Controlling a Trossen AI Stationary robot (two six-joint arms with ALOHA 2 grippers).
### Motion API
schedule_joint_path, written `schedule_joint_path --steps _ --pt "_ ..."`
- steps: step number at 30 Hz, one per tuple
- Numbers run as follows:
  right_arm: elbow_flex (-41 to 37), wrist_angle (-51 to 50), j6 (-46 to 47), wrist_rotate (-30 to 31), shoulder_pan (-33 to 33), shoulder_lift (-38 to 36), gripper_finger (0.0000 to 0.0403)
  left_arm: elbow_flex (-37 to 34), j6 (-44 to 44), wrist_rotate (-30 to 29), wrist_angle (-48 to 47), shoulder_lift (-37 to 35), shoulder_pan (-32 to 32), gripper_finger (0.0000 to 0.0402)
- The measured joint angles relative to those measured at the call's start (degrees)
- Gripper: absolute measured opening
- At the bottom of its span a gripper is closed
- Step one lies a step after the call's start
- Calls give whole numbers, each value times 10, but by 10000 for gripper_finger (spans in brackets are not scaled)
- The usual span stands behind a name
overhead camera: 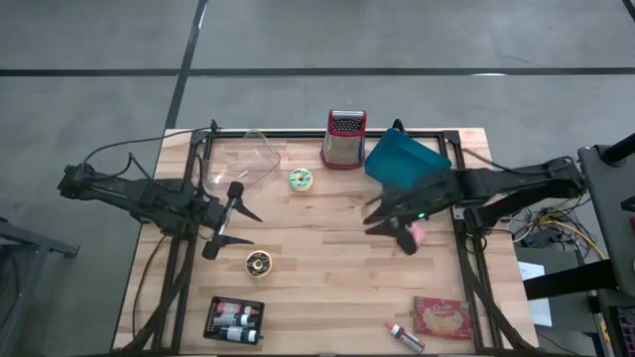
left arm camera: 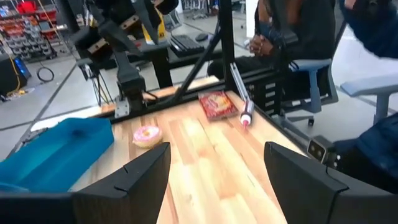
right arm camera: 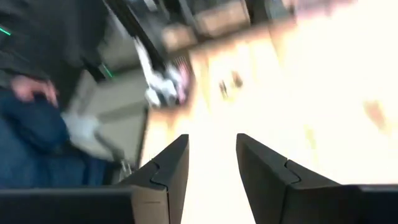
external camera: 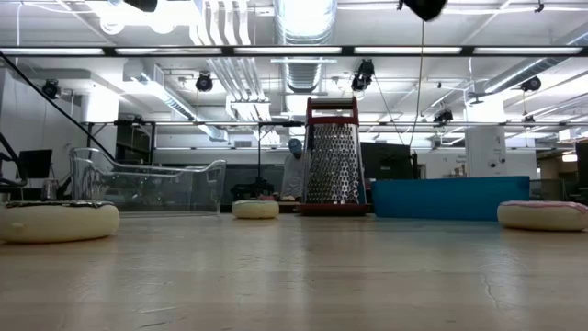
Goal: Pick & Place Food Item
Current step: Put the pink food coloring bottle into the black bin
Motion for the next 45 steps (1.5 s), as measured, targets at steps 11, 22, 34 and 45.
schedule_joint_path --steps 11,22,34,45 --pt "171 -186 87 7 68 215 125 -52 52 -37 90 0 1 264" --pt "241 -224 180 46 167 268 128 -55 56 -37 107 -3 1 264" --pt "241 -257 326 178 283 241 121 -59 56 -37 103 -3 2 264" --pt "240 -361 508 177 306 273 129 -59 56 -37 103 -3 2 264"
